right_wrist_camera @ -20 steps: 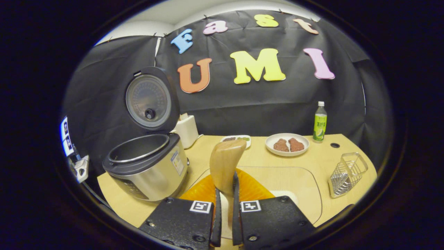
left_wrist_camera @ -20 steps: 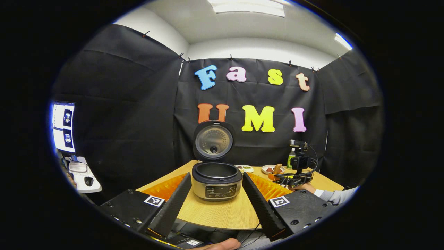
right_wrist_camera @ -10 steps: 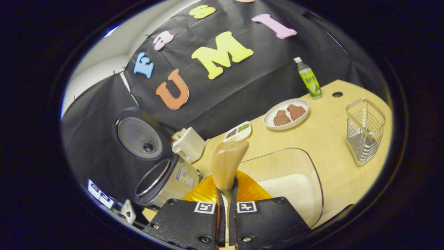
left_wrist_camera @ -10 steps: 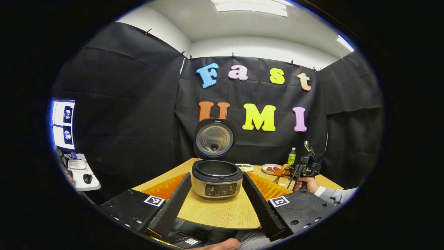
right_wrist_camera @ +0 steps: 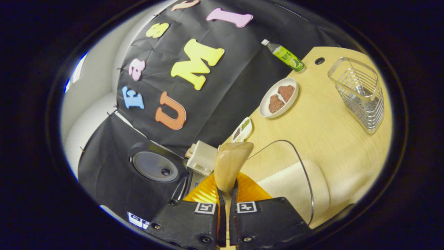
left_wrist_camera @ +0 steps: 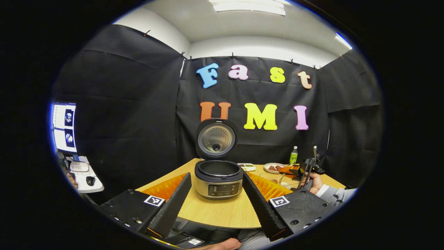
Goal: Close the left gripper, press the button to open the rice cooker; take a wooden spoon from the chopstick holder with the right hand, scoop a spoonful of rice and pour it into the rice cooker, then put the wooden spoon back into the chopstick holder.
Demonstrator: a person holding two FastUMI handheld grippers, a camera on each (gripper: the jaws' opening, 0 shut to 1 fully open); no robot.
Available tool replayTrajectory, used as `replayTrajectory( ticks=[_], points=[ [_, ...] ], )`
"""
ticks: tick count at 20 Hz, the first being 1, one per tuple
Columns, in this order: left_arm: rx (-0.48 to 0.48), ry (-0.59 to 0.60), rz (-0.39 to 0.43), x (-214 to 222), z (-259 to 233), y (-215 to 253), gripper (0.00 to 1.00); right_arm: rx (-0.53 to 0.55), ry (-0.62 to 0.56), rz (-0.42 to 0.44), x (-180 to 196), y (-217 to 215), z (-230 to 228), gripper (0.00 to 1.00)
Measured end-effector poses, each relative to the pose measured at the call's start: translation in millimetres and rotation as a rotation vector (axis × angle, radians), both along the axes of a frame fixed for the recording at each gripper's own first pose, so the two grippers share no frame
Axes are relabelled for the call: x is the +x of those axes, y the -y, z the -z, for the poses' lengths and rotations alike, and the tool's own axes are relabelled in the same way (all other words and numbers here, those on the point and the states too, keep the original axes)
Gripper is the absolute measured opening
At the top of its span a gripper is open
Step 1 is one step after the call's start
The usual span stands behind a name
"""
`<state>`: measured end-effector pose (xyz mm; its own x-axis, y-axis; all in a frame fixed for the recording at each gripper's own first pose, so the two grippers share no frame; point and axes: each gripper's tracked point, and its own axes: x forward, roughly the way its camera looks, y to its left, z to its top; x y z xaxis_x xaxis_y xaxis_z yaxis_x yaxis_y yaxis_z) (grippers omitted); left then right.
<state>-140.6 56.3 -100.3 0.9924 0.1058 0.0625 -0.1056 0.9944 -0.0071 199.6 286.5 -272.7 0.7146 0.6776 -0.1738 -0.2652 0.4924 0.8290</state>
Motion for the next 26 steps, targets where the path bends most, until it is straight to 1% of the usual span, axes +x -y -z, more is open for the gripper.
replayTrajectory(
  ticks=[4,7,9,12,14,17,20,23,26],
  points=[
    [0.001,0.005,0.0,0.1,-4.0,0.0,0.94,0.089,-0.004,0.028,-1.1,14.8,-13.7,0.08],
    [0.008,-0.001,0.001,0.5,-4.6,1.3,0.95,0.183,-0.035,0.047,-0.4,24.3,-18.5,0.08],
    [0.018,0.001,0.005,1.0,-7.5,3.0,0.94,0.267,-0.082,0.068,-0.6,34.8,-18.1,0.08],
    [0.032,0.009,0.032,0.8,-12.0,13.3,0.94,0.464,-0.187,0.092,1.4,44.8,-21.8,0.08],
    [0.053,0.003,0.052,2.5,-10.5,20.5,0.94,0.555,-0.223,0.11,2.7,54.7,-26.8,0.08],
    [0.084,0.001,0.052,-1.6,-13.6,20.7,0.94,0.596,-0.226,0.126,-0.7,57.7,-36.4,0.08],
    [0.076,0.007,0.055,-8.1,-16.7,17.8,0.94,0.667,-0.241,0.119,-4.8,48.3,-57.4,0.08],
    [0.057,0.018,0.03,-17.2,-23.9,2.2,0.94,0.661,-0.242,0.123,-6.1,36.2,-67.7,0.08],
    [0.038,0.025,0.036,-22.5,-28.4,-3.4,0.94,0.659,-0.23,0.107,-11.2,17.9,-90.4,0.08]
  ],
)
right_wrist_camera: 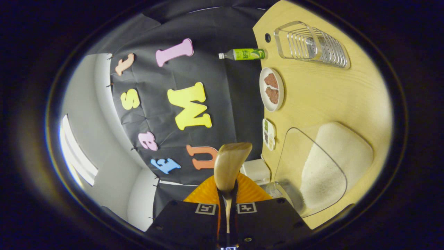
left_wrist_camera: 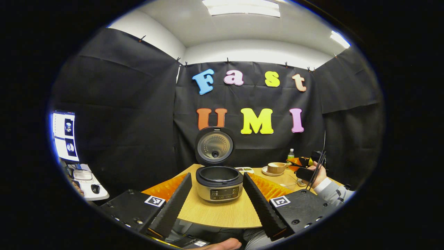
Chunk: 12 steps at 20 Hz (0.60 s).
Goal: Close the left gripper, press the button to open the rice cooker; take a wooden spoon from the chopstick holder with the right hand, scoop a spoonful of rice and pour it into the rice cooker, then put the wooden spoon back into the chopstick holder.
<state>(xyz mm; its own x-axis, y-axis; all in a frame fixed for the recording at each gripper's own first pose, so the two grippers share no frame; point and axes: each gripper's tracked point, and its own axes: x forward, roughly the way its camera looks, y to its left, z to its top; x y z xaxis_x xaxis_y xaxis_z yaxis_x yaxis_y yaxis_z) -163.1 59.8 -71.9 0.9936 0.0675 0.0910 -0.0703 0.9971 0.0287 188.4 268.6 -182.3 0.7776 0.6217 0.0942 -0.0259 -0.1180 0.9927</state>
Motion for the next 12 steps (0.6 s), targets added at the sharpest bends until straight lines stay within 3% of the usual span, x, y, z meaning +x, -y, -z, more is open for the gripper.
replayTrajectory(
  ticks=[6,12],
  points=[
    [0.02,-0.025,-0.018,-5.5,3.8,-19.8,0.95,-0.011,0.06,-0.032,-2.7,-52.3,-39.1,0.08],
    [0.023,-0.04,-0.02,-11.1,9.3,-29.6,0.95,0.005,0.049,-0.042,15.3,-104.2,-48.9,0.08]
  ],
)
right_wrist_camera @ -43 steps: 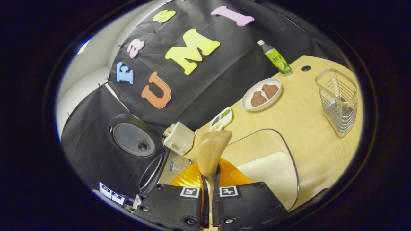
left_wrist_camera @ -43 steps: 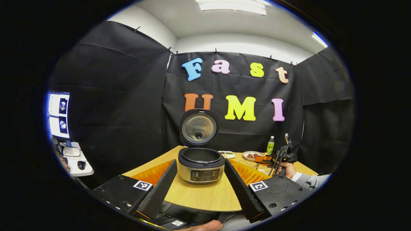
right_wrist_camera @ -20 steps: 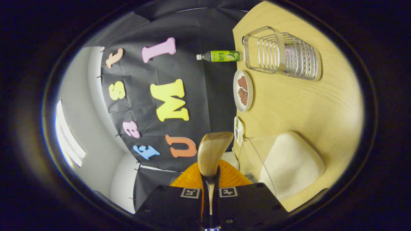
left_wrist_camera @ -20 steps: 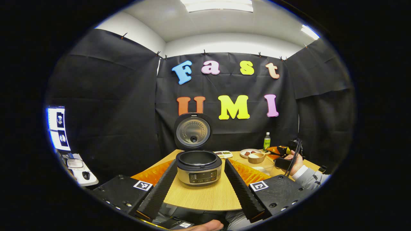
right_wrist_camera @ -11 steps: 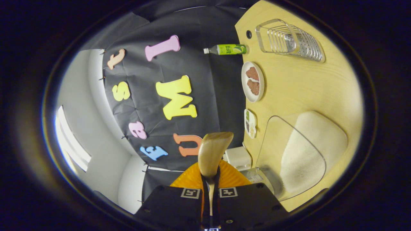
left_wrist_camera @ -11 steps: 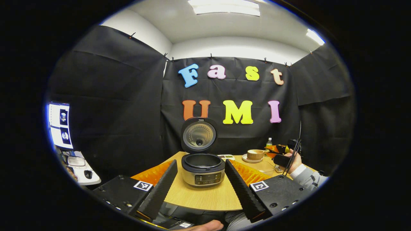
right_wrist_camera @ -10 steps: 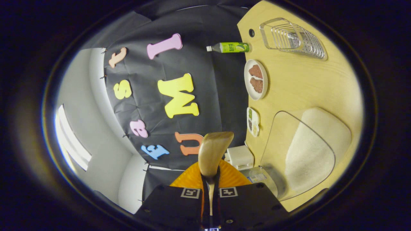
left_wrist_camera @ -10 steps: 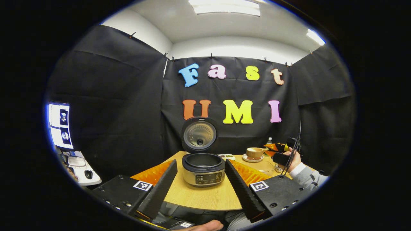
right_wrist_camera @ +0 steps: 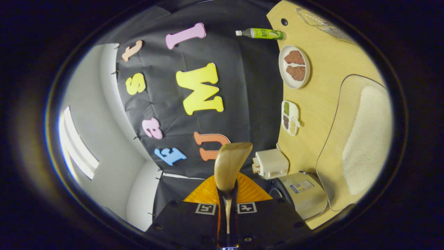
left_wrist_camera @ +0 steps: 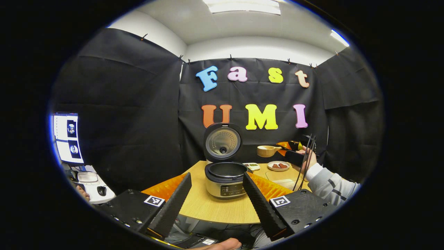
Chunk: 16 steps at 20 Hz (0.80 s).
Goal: Close the left gripper, press the button to open the rice cooker; take a wooden spoon from the chopstick holder with the right hand, scoop a spoonful of rice and pour it into the rice cooker, then put the wooden spoon back into the chopstick holder.
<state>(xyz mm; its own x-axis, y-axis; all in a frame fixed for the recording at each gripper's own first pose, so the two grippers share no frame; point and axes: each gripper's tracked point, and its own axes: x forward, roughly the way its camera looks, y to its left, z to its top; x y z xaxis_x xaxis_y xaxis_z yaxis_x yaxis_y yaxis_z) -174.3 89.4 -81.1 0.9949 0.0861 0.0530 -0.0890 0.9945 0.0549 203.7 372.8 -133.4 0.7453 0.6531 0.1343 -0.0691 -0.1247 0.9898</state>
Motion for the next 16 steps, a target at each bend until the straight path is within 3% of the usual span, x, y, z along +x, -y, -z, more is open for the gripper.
replayTrajectory(
  ticks=[5,16],
  points=[
    [0.015,-0.004,-0.011,-4.9,1.6,-9.6,0.95,-0.06,0.035,-0.012,0.0,-40.2,-0.3,0.08],
    [-0.019,-0.02,-0.036,-11.0,11.8,-30.8,0.95,-0.622,0.389,0.001,-34.7,-126.3,-16.8,0.08]
  ],
)
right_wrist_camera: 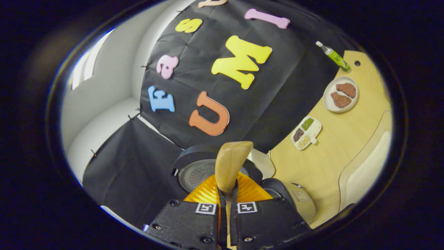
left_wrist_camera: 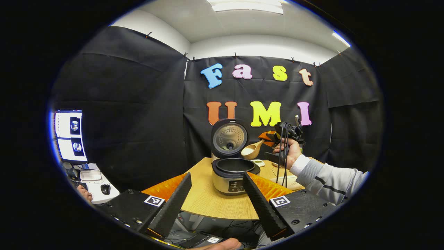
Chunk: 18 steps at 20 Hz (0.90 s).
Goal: Close the left gripper, press the button to open the rice cooker; take a wooden spoon from the chopstick holder with the right hand, scoop a spoonful of rice and pour it into the rice cooker, then put the wooden spoon back into the chopstick holder.
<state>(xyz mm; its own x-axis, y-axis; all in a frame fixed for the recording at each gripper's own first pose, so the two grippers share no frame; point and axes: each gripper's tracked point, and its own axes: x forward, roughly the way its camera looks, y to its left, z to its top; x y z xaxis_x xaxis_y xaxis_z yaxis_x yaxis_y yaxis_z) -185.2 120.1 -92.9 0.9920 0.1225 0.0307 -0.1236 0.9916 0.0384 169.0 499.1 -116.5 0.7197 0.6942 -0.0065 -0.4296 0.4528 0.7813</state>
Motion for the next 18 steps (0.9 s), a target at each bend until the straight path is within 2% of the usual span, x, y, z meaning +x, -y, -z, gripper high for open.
replayTrajectory(
  ticks=[3,4,9,18],
  points=[
    [-0.015,0.003,-0.012,-3.0,-1.7,-7.2,0.95,-0.138,0.111,0.029,-4.5,-8.3,1.5,0.08],
    [-0.019,0.005,-0.013,-4.4,-1.6,-8.1,0.95,-0.149,0.127,0.056,-5.3,-7.3,4.2,0.08],
    [-0.024,-0.009,-0.012,-6.1,8.0,-7.1,0.94,-0.291,0.248,0.054,-13.0,-25.0,6.0,0.08],
    [-0.026,-0.008,-0.017,-7.6,6.3,-8.1,0.94,-0.579,0.574,0.163,-23.4,-35.9,-8.4,0.08]
  ],
)
